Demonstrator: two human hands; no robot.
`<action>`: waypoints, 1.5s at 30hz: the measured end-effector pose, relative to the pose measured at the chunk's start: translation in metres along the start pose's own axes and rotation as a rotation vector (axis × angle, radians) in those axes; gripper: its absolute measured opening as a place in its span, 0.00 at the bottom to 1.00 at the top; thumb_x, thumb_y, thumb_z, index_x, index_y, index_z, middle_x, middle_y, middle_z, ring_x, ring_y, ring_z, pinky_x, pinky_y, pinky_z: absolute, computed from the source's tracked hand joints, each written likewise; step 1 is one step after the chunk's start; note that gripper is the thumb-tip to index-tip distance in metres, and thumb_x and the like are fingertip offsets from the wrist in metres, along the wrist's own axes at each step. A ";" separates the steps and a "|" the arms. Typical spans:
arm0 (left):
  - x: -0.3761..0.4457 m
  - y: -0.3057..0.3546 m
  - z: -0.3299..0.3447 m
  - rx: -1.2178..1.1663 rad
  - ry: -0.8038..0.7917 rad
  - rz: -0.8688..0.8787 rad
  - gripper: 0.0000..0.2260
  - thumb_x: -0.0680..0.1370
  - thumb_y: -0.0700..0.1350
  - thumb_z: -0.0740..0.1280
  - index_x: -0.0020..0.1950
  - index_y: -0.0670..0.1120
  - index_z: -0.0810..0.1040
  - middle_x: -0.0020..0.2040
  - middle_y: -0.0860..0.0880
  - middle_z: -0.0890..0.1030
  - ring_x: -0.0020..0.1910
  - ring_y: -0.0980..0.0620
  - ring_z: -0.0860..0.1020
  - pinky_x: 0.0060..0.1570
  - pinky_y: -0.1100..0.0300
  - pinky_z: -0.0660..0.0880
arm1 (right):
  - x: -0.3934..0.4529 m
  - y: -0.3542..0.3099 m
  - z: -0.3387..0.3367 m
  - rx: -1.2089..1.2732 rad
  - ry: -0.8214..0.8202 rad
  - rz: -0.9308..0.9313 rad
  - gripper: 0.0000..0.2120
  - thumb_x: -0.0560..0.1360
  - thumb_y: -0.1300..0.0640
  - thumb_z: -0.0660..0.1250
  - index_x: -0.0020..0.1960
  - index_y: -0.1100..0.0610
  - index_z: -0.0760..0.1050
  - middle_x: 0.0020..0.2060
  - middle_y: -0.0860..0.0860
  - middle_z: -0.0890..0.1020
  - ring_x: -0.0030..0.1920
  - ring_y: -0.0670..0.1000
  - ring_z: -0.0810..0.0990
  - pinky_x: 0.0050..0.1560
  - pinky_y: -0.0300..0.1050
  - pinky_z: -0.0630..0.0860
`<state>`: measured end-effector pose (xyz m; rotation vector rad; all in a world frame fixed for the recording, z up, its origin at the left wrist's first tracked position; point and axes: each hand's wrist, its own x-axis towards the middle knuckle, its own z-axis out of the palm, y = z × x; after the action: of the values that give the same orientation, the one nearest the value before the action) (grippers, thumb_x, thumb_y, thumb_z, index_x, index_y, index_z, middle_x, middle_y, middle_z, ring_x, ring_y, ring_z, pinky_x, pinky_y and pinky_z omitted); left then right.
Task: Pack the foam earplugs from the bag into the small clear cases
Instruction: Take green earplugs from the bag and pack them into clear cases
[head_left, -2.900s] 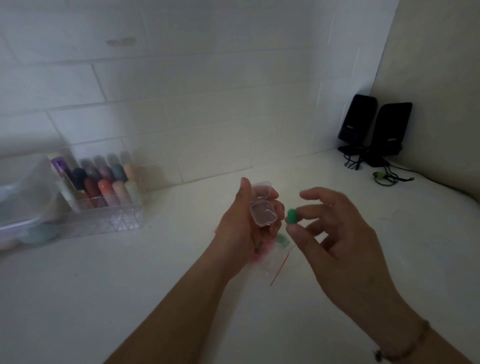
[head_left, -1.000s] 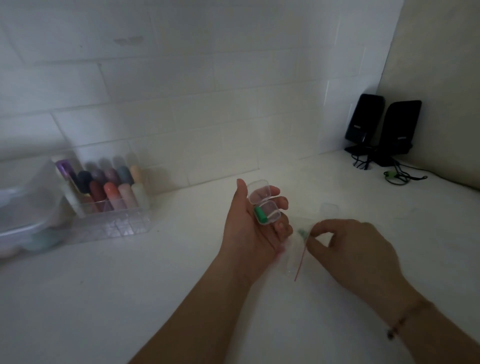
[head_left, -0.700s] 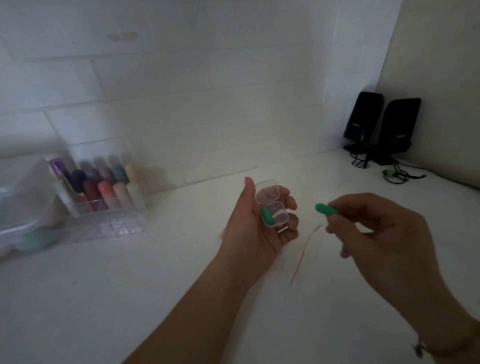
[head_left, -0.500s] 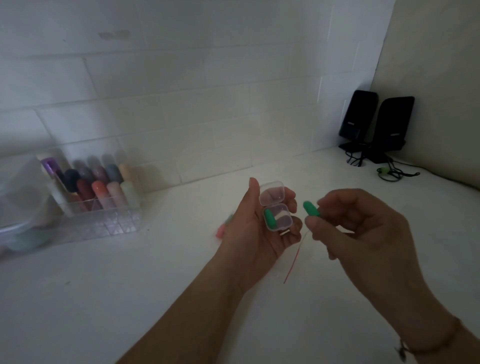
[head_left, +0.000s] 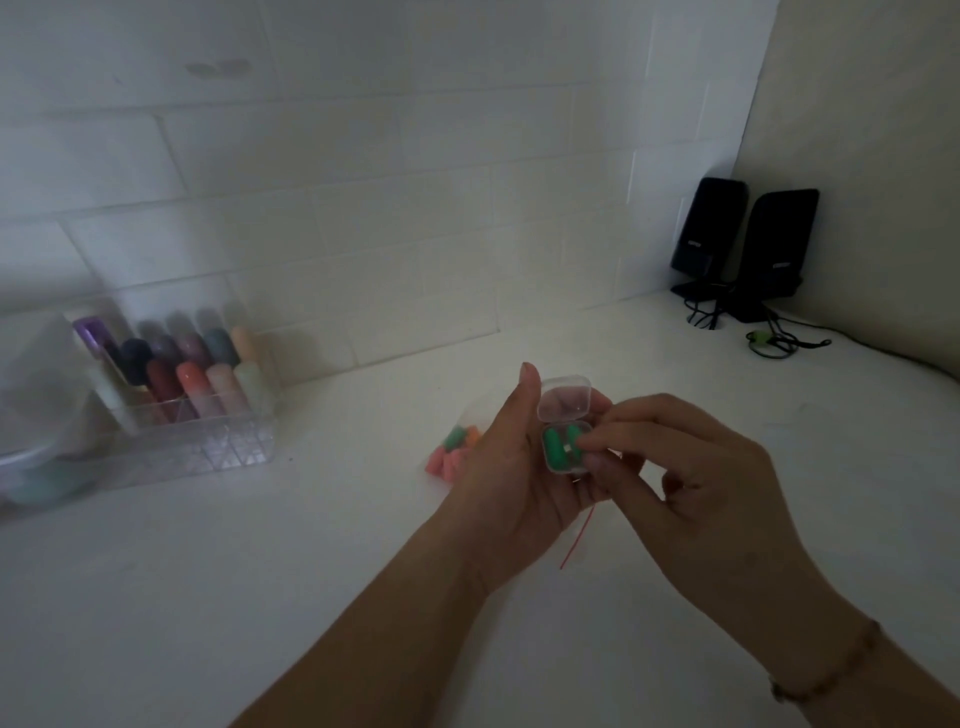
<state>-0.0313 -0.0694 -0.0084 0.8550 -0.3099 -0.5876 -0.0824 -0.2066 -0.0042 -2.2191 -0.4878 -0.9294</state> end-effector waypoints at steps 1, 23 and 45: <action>0.000 0.000 -0.001 0.000 -0.005 0.000 0.25 0.79 0.62 0.53 0.50 0.42 0.75 0.43 0.45 0.78 0.40 0.50 0.80 0.47 0.55 0.76 | 0.000 0.001 0.001 -0.012 -0.003 0.010 0.05 0.73 0.54 0.70 0.45 0.52 0.84 0.44 0.42 0.80 0.34 0.37 0.74 0.35 0.22 0.63; -0.007 -0.010 0.001 0.746 -0.011 0.327 0.26 0.78 0.38 0.60 0.66 0.65 0.59 0.59 0.54 0.67 0.44 0.58 0.78 0.52 0.55 0.78 | 0.009 -0.002 -0.008 0.438 -0.150 0.597 0.03 0.74 0.53 0.69 0.45 0.47 0.82 0.31 0.43 0.82 0.31 0.40 0.78 0.30 0.29 0.68; -0.051 0.036 -0.044 2.092 0.060 0.149 0.22 0.74 0.50 0.66 0.68 0.61 0.69 0.62 0.62 0.75 0.64 0.59 0.71 0.66 0.60 0.58 | 0.000 0.045 0.010 0.098 -0.201 0.563 0.13 0.70 0.58 0.75 0.53 0.49 0.79 0.43 0.47 0.80 0.34 0.41 0.77 0.44 0.33 0.73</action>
<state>-0.0384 0.0069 -0.0088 2.7893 -0.9452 0.1506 -0.0524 -0.2310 -0.0295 -2.1914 0.0167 -0.3809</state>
